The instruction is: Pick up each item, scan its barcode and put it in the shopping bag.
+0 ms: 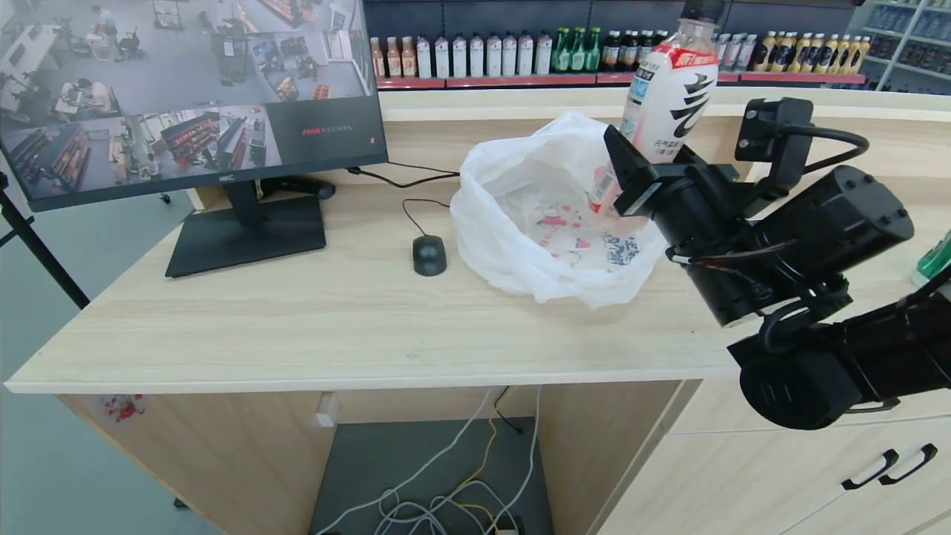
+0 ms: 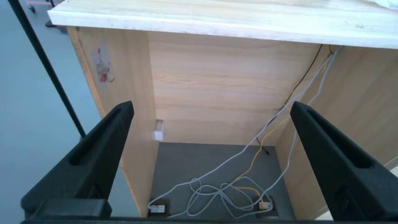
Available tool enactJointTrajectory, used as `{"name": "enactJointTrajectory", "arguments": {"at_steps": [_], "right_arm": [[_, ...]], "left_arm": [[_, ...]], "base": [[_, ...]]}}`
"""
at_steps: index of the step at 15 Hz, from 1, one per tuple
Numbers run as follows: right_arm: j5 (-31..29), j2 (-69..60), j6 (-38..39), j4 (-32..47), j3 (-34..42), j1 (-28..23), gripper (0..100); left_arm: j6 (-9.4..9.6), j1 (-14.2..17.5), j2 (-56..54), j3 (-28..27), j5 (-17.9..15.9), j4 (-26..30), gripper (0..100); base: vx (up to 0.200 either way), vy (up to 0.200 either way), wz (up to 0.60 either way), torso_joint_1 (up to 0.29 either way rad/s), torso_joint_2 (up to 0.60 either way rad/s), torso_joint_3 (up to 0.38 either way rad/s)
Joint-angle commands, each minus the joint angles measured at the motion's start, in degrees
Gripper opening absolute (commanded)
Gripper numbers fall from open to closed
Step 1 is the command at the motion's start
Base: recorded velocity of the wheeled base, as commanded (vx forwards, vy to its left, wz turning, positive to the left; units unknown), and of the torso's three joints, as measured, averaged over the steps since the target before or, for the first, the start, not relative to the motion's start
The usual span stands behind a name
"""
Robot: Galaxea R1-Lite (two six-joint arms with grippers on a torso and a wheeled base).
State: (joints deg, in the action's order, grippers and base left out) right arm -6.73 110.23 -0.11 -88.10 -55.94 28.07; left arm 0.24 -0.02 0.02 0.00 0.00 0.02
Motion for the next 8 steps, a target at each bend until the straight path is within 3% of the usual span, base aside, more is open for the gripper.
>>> {"name": "enactJointTrajectory", "arguments": {"at_steps": [1,8], "right_arm": [[0.40,0.25,0.11,3.46,-3.12,0.67,0],[0.31,5.17,1.43,19.28,-19.73,0.67,0]], "left_arm": [[0.02,0.02,-0.02,0.00,0.00,-0.02,100],[0.02,0.02,-0.02,0.00,0.00,-0.02,100]], "base": [[0.000,0.000,0.00,0.000,0.00,0.000],[0.000,0.000,0.00,0.000,0.00,0.000]]}}
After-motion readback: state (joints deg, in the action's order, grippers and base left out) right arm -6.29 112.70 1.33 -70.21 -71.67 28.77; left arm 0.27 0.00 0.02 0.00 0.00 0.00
